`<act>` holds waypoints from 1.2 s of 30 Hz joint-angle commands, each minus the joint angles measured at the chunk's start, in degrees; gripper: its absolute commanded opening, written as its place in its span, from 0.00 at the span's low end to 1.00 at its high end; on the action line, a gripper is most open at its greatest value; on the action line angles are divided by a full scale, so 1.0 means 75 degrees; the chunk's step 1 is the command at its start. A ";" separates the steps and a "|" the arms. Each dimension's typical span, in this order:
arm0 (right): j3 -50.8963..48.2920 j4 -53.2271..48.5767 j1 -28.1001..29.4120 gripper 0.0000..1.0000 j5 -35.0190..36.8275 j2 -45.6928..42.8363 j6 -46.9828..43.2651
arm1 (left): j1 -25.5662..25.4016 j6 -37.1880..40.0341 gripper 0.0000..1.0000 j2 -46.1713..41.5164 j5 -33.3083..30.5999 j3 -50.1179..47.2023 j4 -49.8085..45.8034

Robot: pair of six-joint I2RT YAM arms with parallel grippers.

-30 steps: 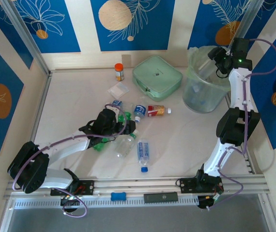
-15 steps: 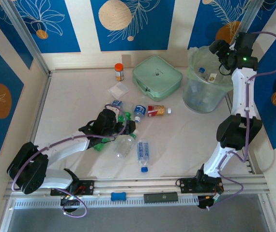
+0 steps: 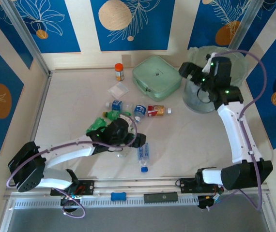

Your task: Put the plastic bottles in the bin

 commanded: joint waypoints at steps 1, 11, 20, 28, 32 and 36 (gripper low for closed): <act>-0.0856 0.0263 0.0481 0.99 0.0216 -0.0428 0.0333 | -0.0606 -0.0268 0.99 0.0138 -0.0487 0.0332 -0.0909; -0.3143 0.0690 0.1892 0.99 0.0789 -0.1656 0.1613 | -0.2009 -0.0834 0.99 0.1019 -0.0579 0.0703 -0.1765; -0.3663 0.0585 0.2133 0.99 0.1164 -0.2210 0.1750 | -0.2256 -0.0821 0.99 0.2124 -0.0627 0.1415 -0.2032; -0.3747 0.0648 0.2145 0.99 0.1142 -0.2216 0.1803 | -0.2245 -0.0725 0.99 0.3205 -0.0640 0.2253 -0.2782; -0.3713 0.0620 0.2134 0.99 0.1165 -0.2191 0.1756 | -0.2238 -0.0713 0.96 0.3263 -0.0864 0.2251 -0.2863; -0.3698 0.0658 0.2133 0.99 0.1192 -0.2156 0.1743 | -0.2142 -0.0661 0.92 0.3337 -0.1017 0.2229 -0.2867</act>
